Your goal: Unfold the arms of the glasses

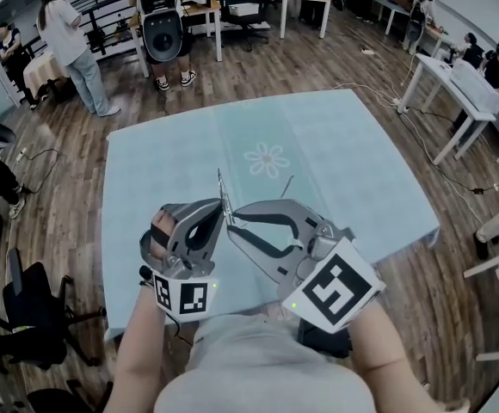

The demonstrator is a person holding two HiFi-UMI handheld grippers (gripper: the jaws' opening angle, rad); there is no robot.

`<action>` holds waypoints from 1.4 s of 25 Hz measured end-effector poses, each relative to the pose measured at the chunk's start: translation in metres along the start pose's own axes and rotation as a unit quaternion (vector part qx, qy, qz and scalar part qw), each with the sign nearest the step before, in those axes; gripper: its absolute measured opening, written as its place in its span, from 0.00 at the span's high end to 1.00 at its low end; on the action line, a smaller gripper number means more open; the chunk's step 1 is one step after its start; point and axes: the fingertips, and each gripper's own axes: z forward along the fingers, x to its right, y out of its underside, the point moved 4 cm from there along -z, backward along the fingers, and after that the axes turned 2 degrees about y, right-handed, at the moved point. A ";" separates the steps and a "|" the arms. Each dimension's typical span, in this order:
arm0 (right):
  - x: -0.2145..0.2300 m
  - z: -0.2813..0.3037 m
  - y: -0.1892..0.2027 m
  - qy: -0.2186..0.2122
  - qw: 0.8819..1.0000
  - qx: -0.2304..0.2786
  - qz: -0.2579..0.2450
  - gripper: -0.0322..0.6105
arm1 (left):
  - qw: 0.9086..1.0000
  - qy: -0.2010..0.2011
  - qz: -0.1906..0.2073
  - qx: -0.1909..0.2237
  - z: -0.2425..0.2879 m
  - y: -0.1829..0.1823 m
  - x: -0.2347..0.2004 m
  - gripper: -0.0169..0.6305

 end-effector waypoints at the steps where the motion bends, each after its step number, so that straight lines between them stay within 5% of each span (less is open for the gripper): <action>1: 0.000 0.001 0.001 0.002 1.000 -0.002 -0.002 0.86 | 1.000 -0.001 0.000 0.000 0.000 0.000 0.000 0.96; 21: 0.026 -0.016 0.012 0.058 0.998 -0.018 -0.014 0.86 | 1.000 -0.011 -0.008 0.008 -0.004 -0.002 -0.002 0.96; 29: 0.035 -0.018 0.019 0.079 0.996 -0.035 -0.015 0.73 | 1.000 -0.012 -0.009 0.012 -0.007 -0.003 -0.003 0.96; 35: 0.038 -0.021 0.026 0.089 0.995 -0.047 -0.014 0.73 | 1.000 -0.018 -0.012 0.013 -0.011 0.000 -0.005 0.96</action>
